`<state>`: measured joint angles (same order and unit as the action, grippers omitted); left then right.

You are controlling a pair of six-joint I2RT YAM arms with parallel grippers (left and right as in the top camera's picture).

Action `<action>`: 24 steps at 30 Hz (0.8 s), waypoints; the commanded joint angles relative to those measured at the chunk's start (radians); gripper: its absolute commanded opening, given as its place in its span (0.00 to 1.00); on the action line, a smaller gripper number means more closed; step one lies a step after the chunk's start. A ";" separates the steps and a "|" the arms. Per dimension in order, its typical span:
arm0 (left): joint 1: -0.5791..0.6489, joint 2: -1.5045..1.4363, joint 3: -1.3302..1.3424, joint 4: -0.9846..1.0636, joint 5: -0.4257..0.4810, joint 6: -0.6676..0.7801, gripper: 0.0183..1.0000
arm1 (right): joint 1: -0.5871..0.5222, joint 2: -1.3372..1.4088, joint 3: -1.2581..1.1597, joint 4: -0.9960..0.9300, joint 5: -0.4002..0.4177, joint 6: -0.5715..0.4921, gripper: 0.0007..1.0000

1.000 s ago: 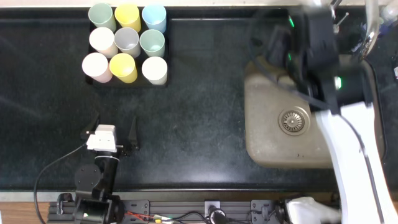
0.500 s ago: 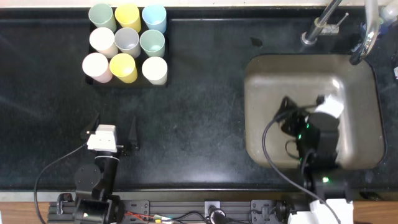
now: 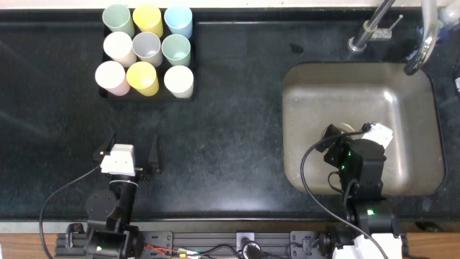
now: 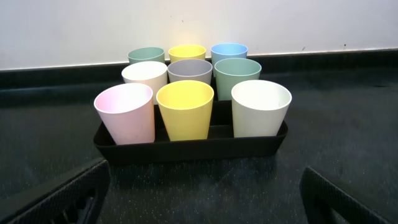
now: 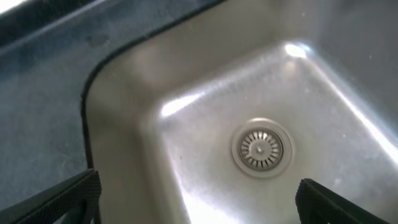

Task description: Store Cups

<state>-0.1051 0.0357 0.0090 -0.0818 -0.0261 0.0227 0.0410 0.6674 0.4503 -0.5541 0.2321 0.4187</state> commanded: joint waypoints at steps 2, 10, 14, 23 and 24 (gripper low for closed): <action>-0.003 -0.001 -0.001 -0.003 0.006 0.011 1.00 | 0.005 -0.011 -0.003 -0.045 0.001 0.000 1.00; -0.003 -0.001 -0.001 -0.003 0.006 0.011 1.00 | -0.002 -0.088 -0.016 -0.113 0.001 0.000 1.00; -0.003 -0.001 -0.001 -0.003 0.006 0.011 1.00 | 0.013 -0.194 -0.061 -0.124 0.001 0.000 1.00; -0.003 -0.001 -0.001 -0.003 0.006 0.011 1.00 | 0.018 -0.356 -0.133 -0.028 0.001 0.000 1.00; -0.003 -0.001 -0.001 -0.003 0.006 0.011 1.00 | 0.018 -0.370 -0.150 0.014 0.001 0.000 1.00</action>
<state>-0.1051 0.0357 0.0090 -0.0818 -0.0261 0.0227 0.0540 0.3351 0.3294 -0.5926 0.2333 0.4183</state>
